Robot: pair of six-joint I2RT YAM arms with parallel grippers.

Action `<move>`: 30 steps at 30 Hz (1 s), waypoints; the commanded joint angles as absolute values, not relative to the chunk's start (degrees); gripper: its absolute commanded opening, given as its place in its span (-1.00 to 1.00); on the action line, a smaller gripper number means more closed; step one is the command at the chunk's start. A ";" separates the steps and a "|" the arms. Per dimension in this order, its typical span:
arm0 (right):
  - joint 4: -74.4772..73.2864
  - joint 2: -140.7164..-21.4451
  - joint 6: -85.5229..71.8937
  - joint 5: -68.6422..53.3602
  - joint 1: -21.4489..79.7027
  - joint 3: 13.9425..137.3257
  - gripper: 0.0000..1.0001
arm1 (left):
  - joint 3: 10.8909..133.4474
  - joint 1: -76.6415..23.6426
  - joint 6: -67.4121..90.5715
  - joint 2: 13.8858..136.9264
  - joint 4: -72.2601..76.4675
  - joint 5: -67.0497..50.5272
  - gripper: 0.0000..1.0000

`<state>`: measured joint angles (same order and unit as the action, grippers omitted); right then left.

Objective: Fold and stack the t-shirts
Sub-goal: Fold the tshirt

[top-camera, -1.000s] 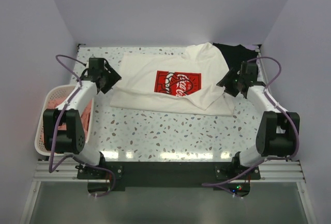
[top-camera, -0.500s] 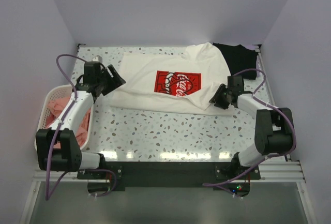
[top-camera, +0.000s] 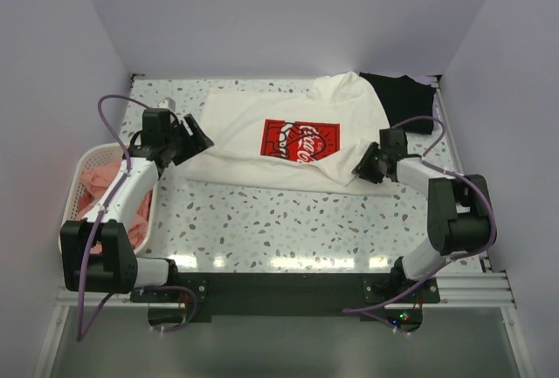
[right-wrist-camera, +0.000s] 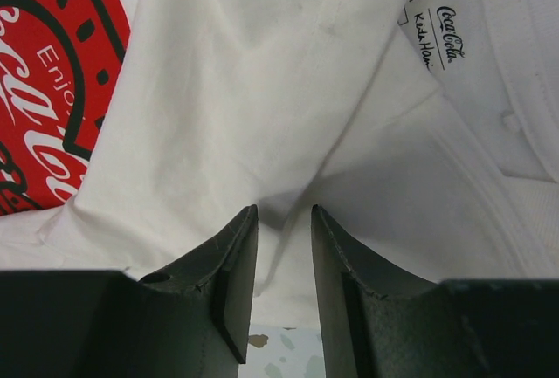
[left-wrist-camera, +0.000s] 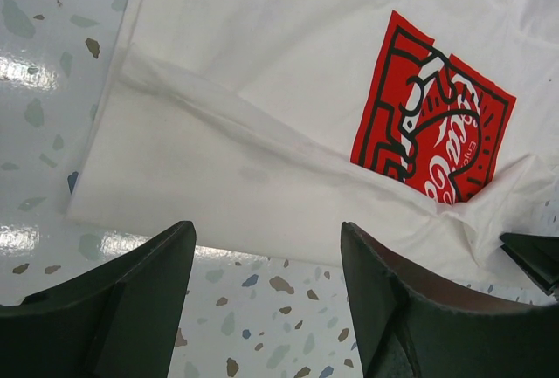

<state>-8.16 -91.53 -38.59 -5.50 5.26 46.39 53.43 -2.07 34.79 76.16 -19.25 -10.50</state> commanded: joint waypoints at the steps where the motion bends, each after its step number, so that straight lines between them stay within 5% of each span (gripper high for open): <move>1: -5.36 -92.46 -39.46 -4.22 5.80 46.93 -0.31 | 53.00 -2.29 33.05 75.15 -16.52 -11.69 0.45; 19: -5.62 -95.01 -40.96 -4.83 6.68 53.43 -0.99 | 52.56 -2.29 33.13 75.06 -16.35 -11.69 0.44; 30: -8.08 -102.39 -41.22 -4.83 7.56 65.63 -1.00 | 52.38 -2.29 33.05 75.67 -16.17 -12.30 0.43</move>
<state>-8.19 -100.79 -40.56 -5.48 7.18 60.95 52.60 -2.07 34.70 76.16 -18.85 -11.16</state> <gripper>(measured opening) 0.010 0.720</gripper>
